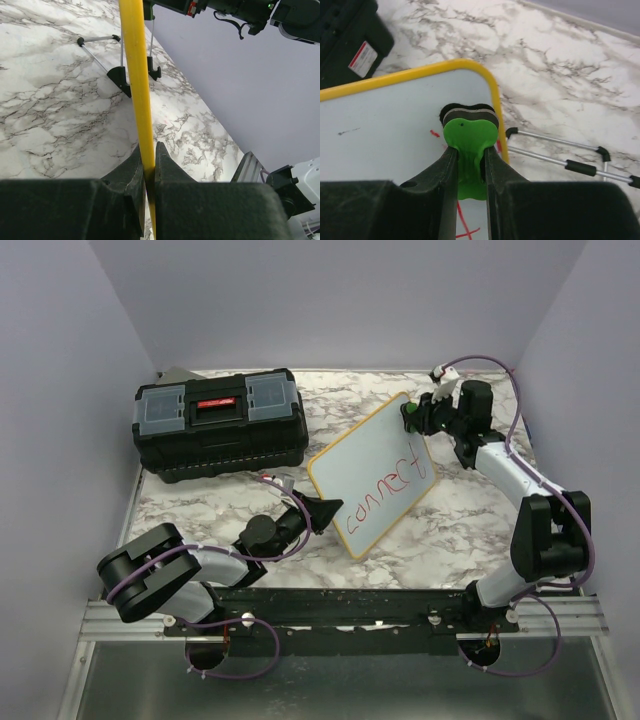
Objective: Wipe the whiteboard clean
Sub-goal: Erase the whiteboard at the center of the board.
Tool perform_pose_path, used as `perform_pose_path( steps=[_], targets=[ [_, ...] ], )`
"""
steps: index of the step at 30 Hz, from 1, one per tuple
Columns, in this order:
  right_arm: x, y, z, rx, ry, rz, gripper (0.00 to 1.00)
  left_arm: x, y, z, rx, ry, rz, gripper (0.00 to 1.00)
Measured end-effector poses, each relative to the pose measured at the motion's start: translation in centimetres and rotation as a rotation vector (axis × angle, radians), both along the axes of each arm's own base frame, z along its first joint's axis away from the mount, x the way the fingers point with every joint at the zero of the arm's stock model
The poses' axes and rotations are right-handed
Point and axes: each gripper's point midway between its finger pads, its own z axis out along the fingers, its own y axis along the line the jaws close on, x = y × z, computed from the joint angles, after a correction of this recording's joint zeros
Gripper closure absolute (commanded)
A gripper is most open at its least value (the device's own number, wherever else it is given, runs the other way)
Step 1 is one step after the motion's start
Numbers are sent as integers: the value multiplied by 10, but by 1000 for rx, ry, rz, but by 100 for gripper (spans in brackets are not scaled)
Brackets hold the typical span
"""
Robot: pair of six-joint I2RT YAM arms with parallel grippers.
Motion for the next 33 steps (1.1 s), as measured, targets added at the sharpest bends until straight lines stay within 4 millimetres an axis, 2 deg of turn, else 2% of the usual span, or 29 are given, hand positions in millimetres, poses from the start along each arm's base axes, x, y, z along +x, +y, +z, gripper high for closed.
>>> perform_pose_path(
  steps=[4, 8, 15, 19, 22, 29, 33],
  targets=[
    [13, -13, 5, -33, -53, -81, 99, 0, 0, 0, 5, -6, -1, 100],
    [12, -16, 0, -79, -64, -69, 99, 0, 0, 0, 5, -6, -2, 100],
    [-18, 4, -19, -125, -22, 143, 99, 0, -1, 0, -6, 6, -3, 100],
    [-27, 11, -17, -110, -15, 165, 99, 0, -1, -1, -4, 6, -3, 100],
    [-22, 8, -15, -100, 4, 109, 99, 0, -1, -1, -4, 7, -3, 100],
    [20, -9, 10, -114, -37, -74, 99, 0, -1, -1, 1, 2, -4, 100],
    [22, -12, 8, -117, -32, -99, 99, 0, -1, -1, 1, 1, -4, 100]
  ],
)
